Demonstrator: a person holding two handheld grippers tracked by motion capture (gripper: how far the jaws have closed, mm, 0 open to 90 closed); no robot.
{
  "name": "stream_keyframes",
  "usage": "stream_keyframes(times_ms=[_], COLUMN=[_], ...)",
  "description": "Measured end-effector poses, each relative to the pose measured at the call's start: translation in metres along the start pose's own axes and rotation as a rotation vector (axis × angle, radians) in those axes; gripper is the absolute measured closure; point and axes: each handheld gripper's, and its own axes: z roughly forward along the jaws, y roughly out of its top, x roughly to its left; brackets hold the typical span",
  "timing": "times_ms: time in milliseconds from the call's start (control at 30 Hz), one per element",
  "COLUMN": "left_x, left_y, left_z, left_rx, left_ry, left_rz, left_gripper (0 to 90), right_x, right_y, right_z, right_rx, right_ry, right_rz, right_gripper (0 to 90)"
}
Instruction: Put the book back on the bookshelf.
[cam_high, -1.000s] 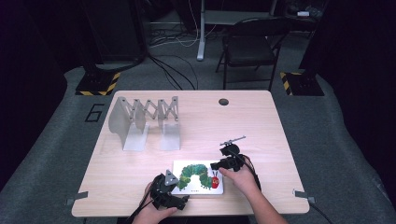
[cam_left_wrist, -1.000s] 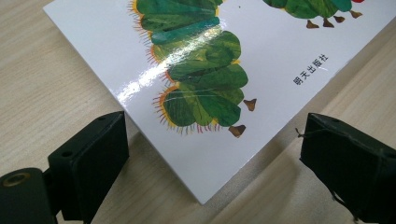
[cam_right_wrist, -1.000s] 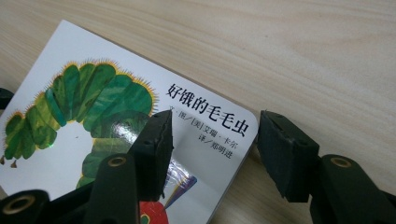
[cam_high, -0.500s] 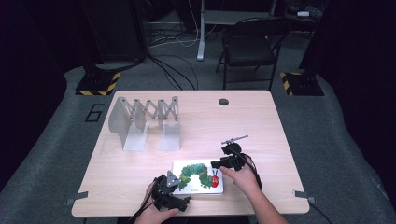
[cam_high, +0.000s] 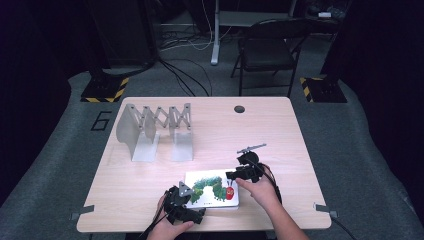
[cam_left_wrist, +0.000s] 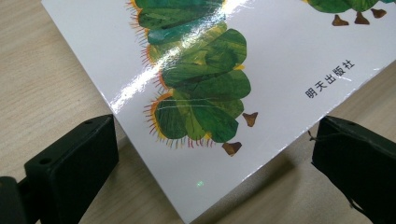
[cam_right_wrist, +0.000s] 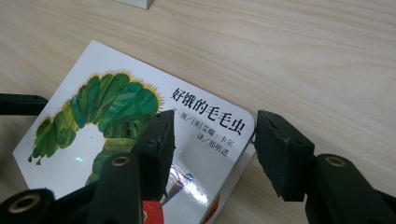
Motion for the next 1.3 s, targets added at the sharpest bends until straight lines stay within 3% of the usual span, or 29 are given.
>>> stream_keyframes(times_ms=[233,433,767,1300], left_x=[-0.006,-0.011,-0.013,-0.015], left_y=[0.004,0.005,0.004,0.001], left_z=[0.003,0.006,0.006,0.005], left_rx=[0.03,0.041,0.022,0.024], left_ry=[0.051,0.105,0.113,0.118], left_rz=[-0.008,0.017,-0.016,-0.002], left_gripper=[0.1,0.0,0.0,0.2], right_x=[0.002,0.002,0.003,-0.005], right_y=[0.0,0.0,0.0,-0.003], right_z=[-0.001,-0.002,-0.004,0.008], right_rx=[0.0,0.0,-0.015,0.031], right_ry=[-0.002,-0.004,0.001,0.007], right_rz=[-0.003,-0.005,0.008,0.039], right_gripper=[47.9,48.3,50.2,51.7])
